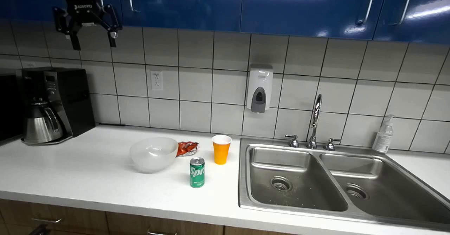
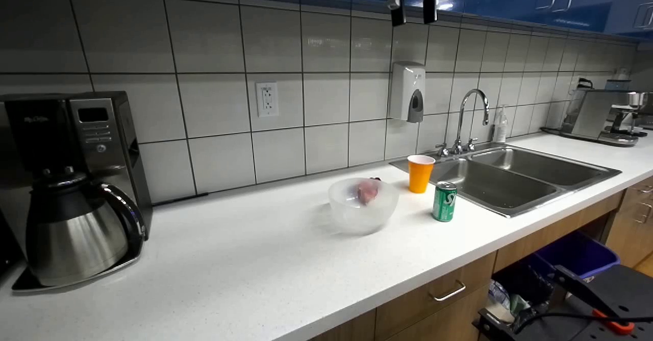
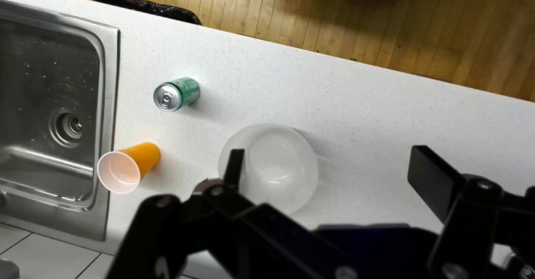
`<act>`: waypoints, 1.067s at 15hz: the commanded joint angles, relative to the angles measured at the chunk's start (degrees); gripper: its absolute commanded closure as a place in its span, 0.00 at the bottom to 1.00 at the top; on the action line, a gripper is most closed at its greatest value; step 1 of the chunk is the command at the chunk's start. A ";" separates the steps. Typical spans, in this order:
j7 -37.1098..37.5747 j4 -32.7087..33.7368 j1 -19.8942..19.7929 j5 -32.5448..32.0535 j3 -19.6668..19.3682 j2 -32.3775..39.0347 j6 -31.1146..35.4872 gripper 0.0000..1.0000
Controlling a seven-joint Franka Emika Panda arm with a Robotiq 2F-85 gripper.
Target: Put the can into the bowl
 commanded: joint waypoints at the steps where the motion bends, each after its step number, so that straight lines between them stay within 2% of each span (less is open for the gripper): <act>1: -1.48 -0.79 0.88 0.41 -0.77 -0.45 -0.08 0.00; 8: -8.22 -6.34 2.61 1.46 -2.07 -5.94 0.18 0.00; 16: -10.95 -14.35 2.86 0.57 -4.20 -13.43 1.40 0.00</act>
